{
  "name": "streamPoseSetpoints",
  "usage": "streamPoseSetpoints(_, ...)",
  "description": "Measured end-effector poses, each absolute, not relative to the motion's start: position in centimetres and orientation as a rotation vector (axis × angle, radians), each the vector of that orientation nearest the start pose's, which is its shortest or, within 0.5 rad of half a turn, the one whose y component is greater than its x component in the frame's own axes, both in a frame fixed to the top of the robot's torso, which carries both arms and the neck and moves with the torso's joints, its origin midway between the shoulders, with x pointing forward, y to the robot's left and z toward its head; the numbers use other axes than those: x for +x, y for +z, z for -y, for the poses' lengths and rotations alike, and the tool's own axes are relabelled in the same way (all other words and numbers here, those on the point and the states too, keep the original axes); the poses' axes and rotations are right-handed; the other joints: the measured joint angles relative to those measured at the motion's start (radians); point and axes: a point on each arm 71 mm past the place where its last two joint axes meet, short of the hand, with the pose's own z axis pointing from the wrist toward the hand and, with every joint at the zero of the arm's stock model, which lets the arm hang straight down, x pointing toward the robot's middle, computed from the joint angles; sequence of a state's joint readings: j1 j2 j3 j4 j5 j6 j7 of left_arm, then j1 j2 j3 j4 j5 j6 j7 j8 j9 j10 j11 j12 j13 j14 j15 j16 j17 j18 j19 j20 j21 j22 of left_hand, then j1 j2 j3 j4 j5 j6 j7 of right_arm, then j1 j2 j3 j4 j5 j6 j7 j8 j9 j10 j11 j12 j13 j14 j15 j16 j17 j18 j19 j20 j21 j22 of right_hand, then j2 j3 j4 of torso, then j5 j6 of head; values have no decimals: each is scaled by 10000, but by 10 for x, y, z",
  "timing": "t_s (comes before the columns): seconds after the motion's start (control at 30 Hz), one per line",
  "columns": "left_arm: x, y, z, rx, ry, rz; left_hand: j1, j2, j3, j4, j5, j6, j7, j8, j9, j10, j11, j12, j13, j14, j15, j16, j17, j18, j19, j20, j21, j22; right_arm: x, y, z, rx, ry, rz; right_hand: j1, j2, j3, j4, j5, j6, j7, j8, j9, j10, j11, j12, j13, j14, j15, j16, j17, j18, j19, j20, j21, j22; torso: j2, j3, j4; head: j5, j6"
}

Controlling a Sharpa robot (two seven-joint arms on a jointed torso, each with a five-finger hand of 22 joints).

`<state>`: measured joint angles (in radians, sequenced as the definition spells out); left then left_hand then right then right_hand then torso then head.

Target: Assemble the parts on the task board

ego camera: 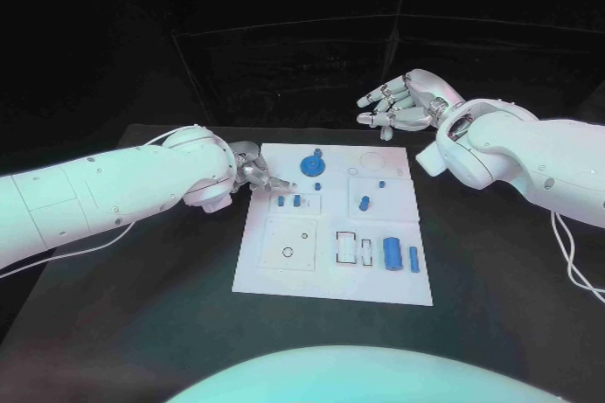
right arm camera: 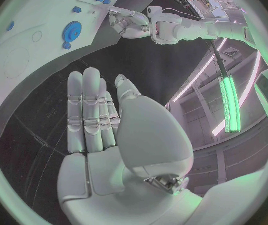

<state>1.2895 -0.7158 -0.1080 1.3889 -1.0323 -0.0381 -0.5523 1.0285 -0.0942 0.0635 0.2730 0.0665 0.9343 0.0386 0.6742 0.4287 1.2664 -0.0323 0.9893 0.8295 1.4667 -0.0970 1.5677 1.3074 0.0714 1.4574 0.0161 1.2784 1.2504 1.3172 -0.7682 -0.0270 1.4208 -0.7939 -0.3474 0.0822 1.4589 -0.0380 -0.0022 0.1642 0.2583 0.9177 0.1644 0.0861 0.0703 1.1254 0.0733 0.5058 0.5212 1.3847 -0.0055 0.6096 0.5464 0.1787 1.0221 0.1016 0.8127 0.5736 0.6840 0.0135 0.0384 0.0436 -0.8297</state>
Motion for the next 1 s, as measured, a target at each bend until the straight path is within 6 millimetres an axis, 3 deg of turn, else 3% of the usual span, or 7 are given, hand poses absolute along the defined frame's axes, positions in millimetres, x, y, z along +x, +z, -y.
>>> streamPoseSetpoints(0.07, 514, -206, -200, -3316, -3791, -21592, 284, 123, -72, -12, 0, -208, 97, -86, -61, -450, 78, -625, -719, -14, 48, -159, 0, 64, -199, 44, -517, -494, 526, -125, 195, 3596, 10591, -15782, 0, 0, 0, 0, 0, 0, 0, 0, 0, 0, 0, 0, 0, 0, 0, 0, 0, 0, 0, 0, 0, 0, 0, 0, 0, -10, 6)
streamPoseSetpoints(0.2, 517, -202, -198, -3536, -4575, -21188, 1247, 492, 85, -195, 69, -1076, 540, -483, -341, -1794, 484, -1869, -1847, -63, 451, -1731, -185, 701, -1503, 294, -3487, -3332, 526, -125, 195, 3600, 10583, -15780, 0, 0, 0, 0, 0, 0, 0, 0, 0, 0, 0, 0, 0, 0, 0, 0, -1, 1, 0, 0, 0, 0, 0, 0, 0, -34, 37)
streamPoseSetpoints(0.27, 519, -199, -193, -3581, -5244, -20909, 1824, 628, 242, -385, 69, -1494, 815, -707, -550, -2495, 768, -2374, -2247, -856, 670, -3133, -1648, 915, -2419, 523, -5275, -4859, 526, -125, 195, 3601, 10582, -15780, -18, 19, 0, 0, 0, 0, 0, 0, 0, 0, 0, 0, -5, 0, 0, -35, -1, 1, 0, 0, 0, -4, 0, 2, 0, -49, 60)
streamPoseSetpoints(0.47, 529, -195, -168, -2982, -7296, -19925, 3640, 564, 1032, -1308, 69, -1918, 1201, -1353, -1210, -3893, 1240, -3728, -3417, -3228, 1116, -6156, -5061, 914, -3324, 958, -6839, -5944, 526, -125, 193, 3585, 10606, -15786, -41, 41, 0, 0, 0, 0, 0, 0, 0, 0, 0, 0, -10, 0, 0, -36, -1, 1, 0, 0, 0, -9, 1, 6, -2, -107, 167)
streamPoseSetpoints(0.67, 533, -197, -143, -1215, -8574, -18887, 4114, -80, 1520, -1828, 69, -1363, 1205, -2767, -2420, -3957, 1324, -5261, -5224, -3130, 1169, -6311, -5886, 1056, -2946, 1077, -7206, -6314, 526, -126, 192, 3570, 10629, -15790, -40, 40, 0, 0, 0, 0, 0, 0, 0, 0, 0, 0, -9, 0, 0, -36, -1, 1, 0, 0, 0, -8, 13, -8, -21, -195, 297)
streamPoseSetpoints(0.9, 537, -199, -124, 1188, -8555, -18090, 3937, -256, 1368, -2009, 69, -713, 1135, -3591, -3053, -3642, 1270, -5961, -6290, -1026, 1069, -3665, -3448, 1064, -1698, 924, -6684, -6140, 526, -126, 191, 3562, 10642, -15794, -40, 40, 0, 0, 0, 0, 0, 0, 0, 0, 0, 0, -9, 0, 0, -36, -2, 1, 0, 0, 0, -8, 13, 0, -29, -271, 364)
streamPoseSetpoints(1.0, 538, -200, -120, 1780, -8383, -17971, 3937, -256, 1350, -2075, 69, -492, 1108, -3745, -3178, -3419, 1245, -6060, -6519, -410, 1025, -2784, -2375, 1066, -1104, 871, -5721, -5307, 526, -126, 191, 3560, 10645, -15796, -40, 40, 0, 0, 0, 0, 0, 0, 0, 0, 0, 0, -9, 0, 0, -36, -2, 0, 0, 0, 0, -8, 13, 0, -28, -294, 367)
